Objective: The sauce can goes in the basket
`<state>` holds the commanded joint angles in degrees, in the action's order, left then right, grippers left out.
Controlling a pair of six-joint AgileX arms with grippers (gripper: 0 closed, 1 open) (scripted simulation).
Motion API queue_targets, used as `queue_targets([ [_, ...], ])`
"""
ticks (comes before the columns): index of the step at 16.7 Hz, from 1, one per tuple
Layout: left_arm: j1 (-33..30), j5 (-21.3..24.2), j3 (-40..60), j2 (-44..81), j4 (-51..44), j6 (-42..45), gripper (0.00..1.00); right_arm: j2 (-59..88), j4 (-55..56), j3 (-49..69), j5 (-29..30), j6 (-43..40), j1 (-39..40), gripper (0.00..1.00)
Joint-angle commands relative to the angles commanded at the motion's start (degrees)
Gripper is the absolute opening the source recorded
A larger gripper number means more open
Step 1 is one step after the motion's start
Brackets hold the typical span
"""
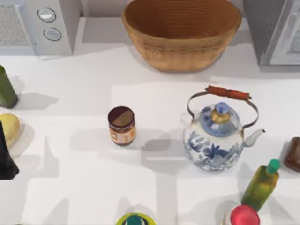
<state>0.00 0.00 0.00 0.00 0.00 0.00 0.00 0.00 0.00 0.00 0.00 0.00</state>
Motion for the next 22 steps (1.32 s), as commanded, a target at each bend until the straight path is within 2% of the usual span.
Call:
queue_targets([
  [5,-0.20,1.83,1.56,3.38,0.66,1.44,1.00,0.00,0.00,0.00,0.00,0.00,0.00,1.00],
  [9,-0.66,8.46,6.91,15.32,2.52,6.59,1.00,0.00,0.00,0.00,0.00,0.00,0.00,1.00],
  [14,-0.88,21.22,16.74,37.81,5.63,16.45,1.00,0.00,0.00,0.00,0.00,0.00,0.00,1.00],
  [22,-0.44,46.11,33.66,79.88,10.28,36.48,1.00,0.00,0.00,0.00,0.00,0.00,0.00,1.00],
])
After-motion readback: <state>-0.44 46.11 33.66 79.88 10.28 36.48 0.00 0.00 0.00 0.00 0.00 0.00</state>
